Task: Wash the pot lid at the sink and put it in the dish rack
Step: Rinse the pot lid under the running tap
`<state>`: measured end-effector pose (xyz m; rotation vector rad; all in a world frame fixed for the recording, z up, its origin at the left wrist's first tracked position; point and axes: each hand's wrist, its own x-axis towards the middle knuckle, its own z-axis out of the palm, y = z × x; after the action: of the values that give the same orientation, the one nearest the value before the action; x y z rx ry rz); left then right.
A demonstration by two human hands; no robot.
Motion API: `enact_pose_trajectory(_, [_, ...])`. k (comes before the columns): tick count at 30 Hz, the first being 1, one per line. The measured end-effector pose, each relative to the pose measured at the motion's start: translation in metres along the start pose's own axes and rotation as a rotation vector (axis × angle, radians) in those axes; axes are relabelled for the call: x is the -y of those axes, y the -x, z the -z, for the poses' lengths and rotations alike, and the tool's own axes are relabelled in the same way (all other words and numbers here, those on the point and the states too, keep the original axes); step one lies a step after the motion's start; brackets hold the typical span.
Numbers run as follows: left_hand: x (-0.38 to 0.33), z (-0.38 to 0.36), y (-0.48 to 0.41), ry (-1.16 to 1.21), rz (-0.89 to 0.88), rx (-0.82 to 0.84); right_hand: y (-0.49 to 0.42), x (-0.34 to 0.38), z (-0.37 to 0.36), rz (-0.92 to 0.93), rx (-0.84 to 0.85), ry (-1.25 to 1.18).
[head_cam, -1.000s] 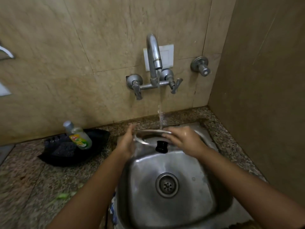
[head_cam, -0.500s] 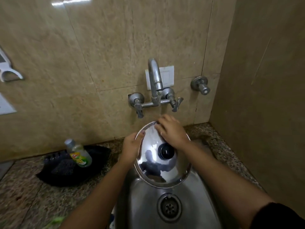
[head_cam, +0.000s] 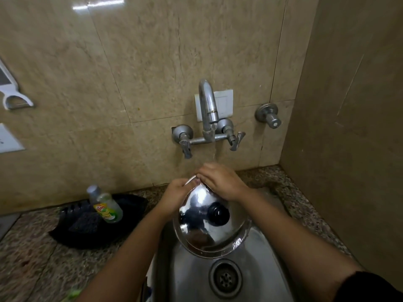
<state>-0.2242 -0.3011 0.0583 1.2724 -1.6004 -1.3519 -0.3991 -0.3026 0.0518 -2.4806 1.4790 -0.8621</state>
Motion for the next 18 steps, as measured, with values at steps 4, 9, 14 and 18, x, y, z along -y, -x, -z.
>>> enact_pose_trajectory(4, [0.01,-0.005,0.01,0.1,-0.008,-0.205,0.007,-0.021,0.009,-0.352,-0.174,-0.306])
enact_pose_trajectory(9, [0.006,-0.002,0.002,0.113,0.056,0.023,0.002,-0.006,0.011,-0.213,-0.036,-0.241])
enact_pose_trajectory(14, [0.005,-0.007,0.001,0.15,0.038,-0.161,0.004,-0.021,0.013,-0.471,-0.2,-0.445])
enact_pose_trajectory(18, [0.001,-0.002,0.002,0.268,0.112,-0.045,0.005,-0.027,0.011,-0.489,-0.289,-0.335])
